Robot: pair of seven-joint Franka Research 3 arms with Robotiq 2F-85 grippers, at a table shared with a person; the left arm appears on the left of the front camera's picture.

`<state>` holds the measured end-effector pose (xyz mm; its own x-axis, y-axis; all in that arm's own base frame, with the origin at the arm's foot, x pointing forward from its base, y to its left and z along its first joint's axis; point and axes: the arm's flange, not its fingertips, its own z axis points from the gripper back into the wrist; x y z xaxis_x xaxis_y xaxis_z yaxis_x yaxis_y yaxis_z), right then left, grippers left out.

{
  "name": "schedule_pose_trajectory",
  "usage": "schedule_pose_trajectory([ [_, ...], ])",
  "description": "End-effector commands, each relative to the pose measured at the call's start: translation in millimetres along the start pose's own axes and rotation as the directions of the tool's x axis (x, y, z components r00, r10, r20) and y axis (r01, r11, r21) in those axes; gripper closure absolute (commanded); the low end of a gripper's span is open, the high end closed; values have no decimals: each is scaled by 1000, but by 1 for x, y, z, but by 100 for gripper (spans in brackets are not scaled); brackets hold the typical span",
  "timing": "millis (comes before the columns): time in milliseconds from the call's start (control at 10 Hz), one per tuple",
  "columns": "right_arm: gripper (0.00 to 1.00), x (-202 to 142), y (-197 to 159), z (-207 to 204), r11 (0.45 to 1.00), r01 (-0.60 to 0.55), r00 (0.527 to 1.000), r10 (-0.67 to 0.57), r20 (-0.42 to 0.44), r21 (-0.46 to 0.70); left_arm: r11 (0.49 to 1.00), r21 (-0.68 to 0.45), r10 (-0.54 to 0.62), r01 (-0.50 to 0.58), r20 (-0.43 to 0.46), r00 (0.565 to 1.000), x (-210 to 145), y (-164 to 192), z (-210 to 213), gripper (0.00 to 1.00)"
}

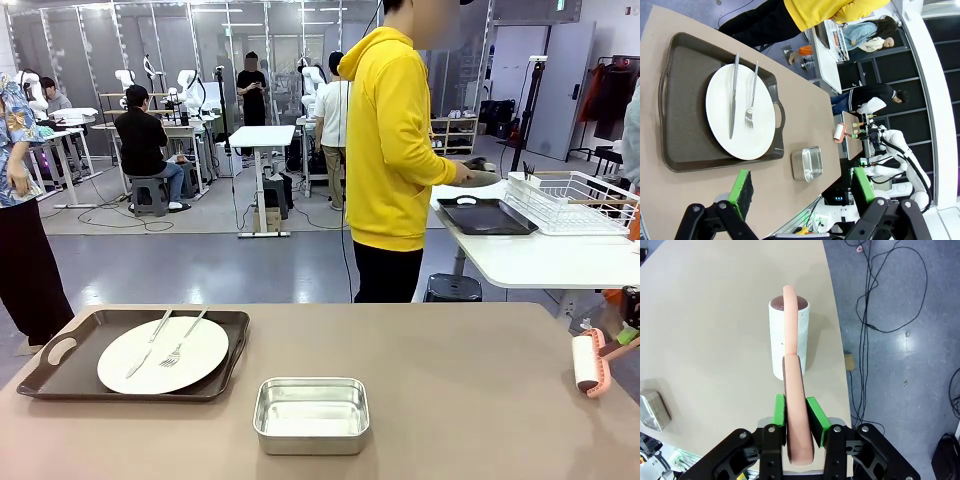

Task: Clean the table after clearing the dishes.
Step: When the left (or right) Handle tray is removed, use the left hand (or right hand) to clean the left (or right) side of the table with the Lint Roller.

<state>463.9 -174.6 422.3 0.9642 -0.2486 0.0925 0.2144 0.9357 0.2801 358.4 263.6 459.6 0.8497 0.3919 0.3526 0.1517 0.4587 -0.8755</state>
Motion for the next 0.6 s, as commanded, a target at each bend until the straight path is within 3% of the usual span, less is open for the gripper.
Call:
schedule_pose_trajectory([
  [0,77,2,0,-2,1000,-6,1000,6,-2,2,1000,-17,-15,15,0,1000,0,-1,3,0],
  [500,77,2,0,-2,1000,-6,1000,6,-2,2,1000,-17,-15,15,0,1000,0,-1,3,0],
])
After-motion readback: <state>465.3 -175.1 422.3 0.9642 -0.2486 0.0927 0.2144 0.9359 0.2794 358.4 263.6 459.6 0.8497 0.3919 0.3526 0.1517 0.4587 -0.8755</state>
